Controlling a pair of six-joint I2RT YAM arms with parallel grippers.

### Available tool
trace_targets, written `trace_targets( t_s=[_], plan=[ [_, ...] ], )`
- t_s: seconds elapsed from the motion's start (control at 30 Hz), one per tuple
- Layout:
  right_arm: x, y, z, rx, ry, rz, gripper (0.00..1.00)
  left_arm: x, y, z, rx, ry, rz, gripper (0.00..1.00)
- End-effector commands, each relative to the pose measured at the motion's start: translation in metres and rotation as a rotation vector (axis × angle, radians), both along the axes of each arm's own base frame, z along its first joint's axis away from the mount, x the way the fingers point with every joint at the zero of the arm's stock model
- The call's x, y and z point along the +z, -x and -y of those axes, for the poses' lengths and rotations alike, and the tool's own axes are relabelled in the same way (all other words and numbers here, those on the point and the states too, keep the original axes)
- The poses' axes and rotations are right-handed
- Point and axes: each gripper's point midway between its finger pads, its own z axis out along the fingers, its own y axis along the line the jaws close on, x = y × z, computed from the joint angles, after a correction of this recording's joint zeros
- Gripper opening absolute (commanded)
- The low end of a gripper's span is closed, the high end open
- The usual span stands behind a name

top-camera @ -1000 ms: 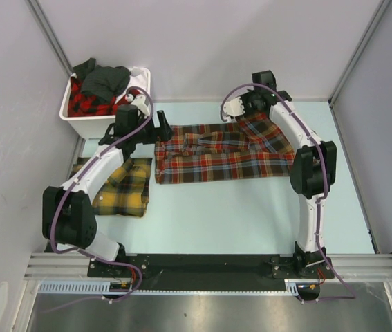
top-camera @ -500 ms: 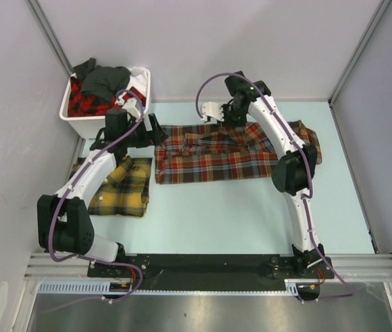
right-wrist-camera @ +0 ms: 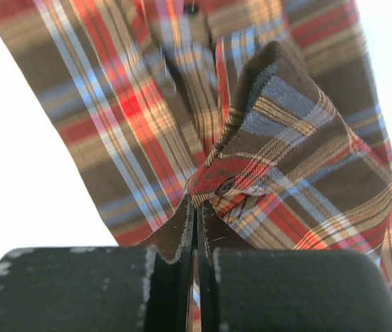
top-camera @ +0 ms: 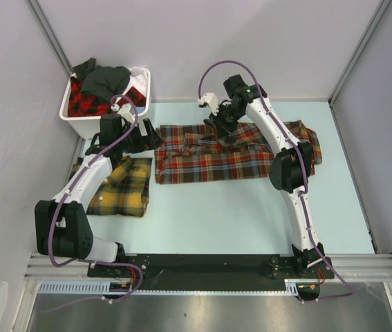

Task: Fold and stack the long sleeve shirts
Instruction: Fold the shirt

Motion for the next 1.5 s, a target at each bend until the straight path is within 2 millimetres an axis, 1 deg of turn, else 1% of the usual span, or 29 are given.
trace_targets(
  t_s=[0.0,0.07,0.13,0.17,0.23,0.27,0.47,0.57,0.6,0.7,0.73,0.8,0.97,1.03,1.1,1.17,1.2,1.23,1.27,1.3,1.33,1.37,1.43,1.47],
  plan=[
    [0.057,-0.01,-0.029,-0.07,-0.196,0.066,0.0,0.009,0.005,0.0,-0.025,-0.001,0.031,0.99],
    [0.058,-0.01,-0.034,-0.076,-0.215,0.059,0.0,0.007,0.006,0.0,-0.026,-0.001,0.024,0.99],
    [0.046,-0.007,-0.036,-0.075,-0.207,0.037,0.0,0.005,0.006,0.0,-0.026,-0.001,0.021,0.99],
    [0.04,-0.007,-0.041,-0.078,-0.207,0.026,0.0,0.004,0.006,0.0,-0.025,-0.002,0.018,0.99],
    [0.034,-0.005,-0.045,-0.081,-0.211,0.003,0.0,0.003,0.006,0.0,-0.027,0.0,0.017,1.0],
    [0.03,-0.003,-0.05,-0.076,-0.215,-0.012,0.0,0.001,0.007,0.0,-0.028,-0.002,0.013,0.99],
    [0.024,0.002,-0.065,-0.076,-0.243,-0.045,0.0,-0.002,0.006,0.001,-0.035,-0.005,0.006,0.99],
    [0.014,0.012,-0.07,-0.059,-0.236,-0.084,0.0,-0.005,0.005,0.001,-0.038,-0.01,-0.001,0.99],
    [0.014,0.016,-0.072,-0.049,-0.234,-0.089,0.0,-0.006,0.004,0.001,-0.039,-0.011,-0.001,1.0],
    [0.004,0.034,-0.072,-0.003,-0.21,-0.134,0.0,-0.007,0.004,0.002,-0.047,-0.007,-0.007,0.99],
    [0.006,0.04,-0.071,0.019,-0.203,-0.133,0.0,-0.007,0.004,0.002,-0.049,-0.006,-0.006,0.99],
    [0.0,0.047,-0.069,0.035,-0.192,-0.149,0.0,-0.009,0.004,0.002,-0.049,-0.007,-0.01,0.99],
    [-0.005,0.054,-0.075,0.051,-0.188,-0.169,0.0,-0.011,0.004,0.004,-0.059,-0.005,-0.015,1.0],
    [-0.007,0.054,-0.078,0.048,-0.191,-0.173,0.0,-0.012,0.005,0.005,-0.072,-0.005,-0.015,0.99],
    [-0.014,0.053,-0.082,0.033,-0.191,-0.189,0.0,-0.013,0.005,0.005,-0.084,-0.017,-0.007,1.0],
    [-0.016,0.042,-0.086,0.008,-0.205,-0.173,0.0,-0.014,0.004,0.003,-0.09,-0.039,-0.001,0.99],
    [-0.023,0.04,-0.088,-0.008,-0.202,-0.184,0.0,-0.016,0.004,0.002,-0.096,-0.047,-0.002,0.99],
    [-0.019,0.033,-0.088,-0.018,-0.206,-0.16,0.0,-0.017,0.004,0.002,-0.101,-0.054,-0.003,1.0],
    [-0.02,0.029,-0.088,-0.023,-0.204,-0.153,0.0,-0.017,0.004,0.002,-0.109,-0.064,0.002,0.99],
    [-0.024,0.027,-0.088,-0.028,-0.199,-0.156,0.0,-0.019,0.005,0.001,-0.115,-0.07,-0.007,0.99],
    [-0.025,0.025,-0.088,-0.029,-0.196,-0.152,0.05,-0.019,0.005,0.002,-0.121,-0.073,-0.005,0.99],
    [-0.02,0.025,-0.088,-0.019,-0.199,-0.144,0.23,-0.019,0.005,0.002,-0.137,-0.082,0.003,0.99],
    [-0.012,0.033,-0.083,0.0,-0.188,-0.153,0.41,-0.018,0.004,0.002,-0.154,-0.095,0.015,1.0],
    [-0.006,0.035,-0.08,-0.001,-0.188,-0.155,0.54,-0.017,0.004,0.003,-0.18,-0.109,0.032,0.99]
  ],
)
